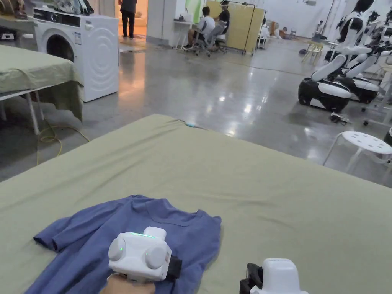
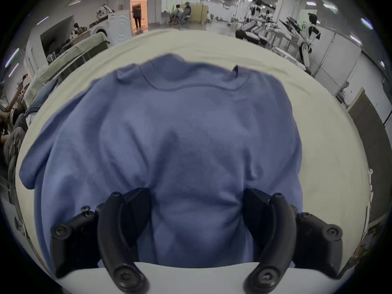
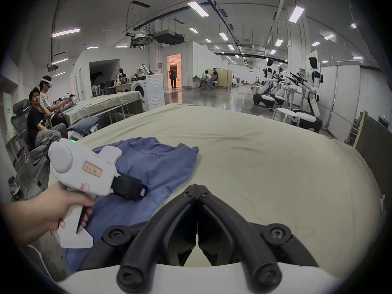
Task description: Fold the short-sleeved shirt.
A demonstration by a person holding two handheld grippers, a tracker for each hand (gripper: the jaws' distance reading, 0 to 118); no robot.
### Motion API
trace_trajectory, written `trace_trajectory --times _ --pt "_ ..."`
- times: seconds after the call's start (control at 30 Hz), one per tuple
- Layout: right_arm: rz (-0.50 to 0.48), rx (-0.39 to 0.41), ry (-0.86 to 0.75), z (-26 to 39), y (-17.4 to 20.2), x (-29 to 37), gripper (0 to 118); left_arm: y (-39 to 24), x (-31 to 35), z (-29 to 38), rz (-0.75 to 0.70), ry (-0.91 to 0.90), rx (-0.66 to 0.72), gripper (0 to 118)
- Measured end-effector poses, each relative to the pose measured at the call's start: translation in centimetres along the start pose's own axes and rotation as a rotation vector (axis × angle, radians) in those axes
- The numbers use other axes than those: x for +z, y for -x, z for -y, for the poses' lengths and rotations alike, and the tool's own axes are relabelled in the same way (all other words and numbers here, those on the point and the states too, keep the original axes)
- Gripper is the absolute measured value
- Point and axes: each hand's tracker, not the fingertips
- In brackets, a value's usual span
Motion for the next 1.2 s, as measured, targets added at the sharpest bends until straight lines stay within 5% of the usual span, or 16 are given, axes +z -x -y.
trace_trajectory --times 0.07,0.1,0.4,1.03,1.2 --pt "0.008 -0.017 0.004 0.4 -0.7 0.4 1 -0.8 1.0 0.4 -0.001 -0.005 -0.080 12" --pt "0.009 -0.030 0.005 0.6 -1.0 0.6 1 -1.0 1.7 0.8 0.018 -0.056 -0.117 8" --pt "0.068 -0.110 -0.020 2.1 -5.3 5.9 1 -3.0 5.2 0.8 0.140 -0.218 -0.118 7" --pt "0.496 -0.277 -0.022 9.6 -26.2 23.1 1 -44.1 12.8 8.1 0.758 -0.263 -0.459 7" --pt "0.543 -0.321 -0.012 11.4 -29.8 24.9 1 -49.8 11.3 11.0 0.675 -0.149 -0.530 7"
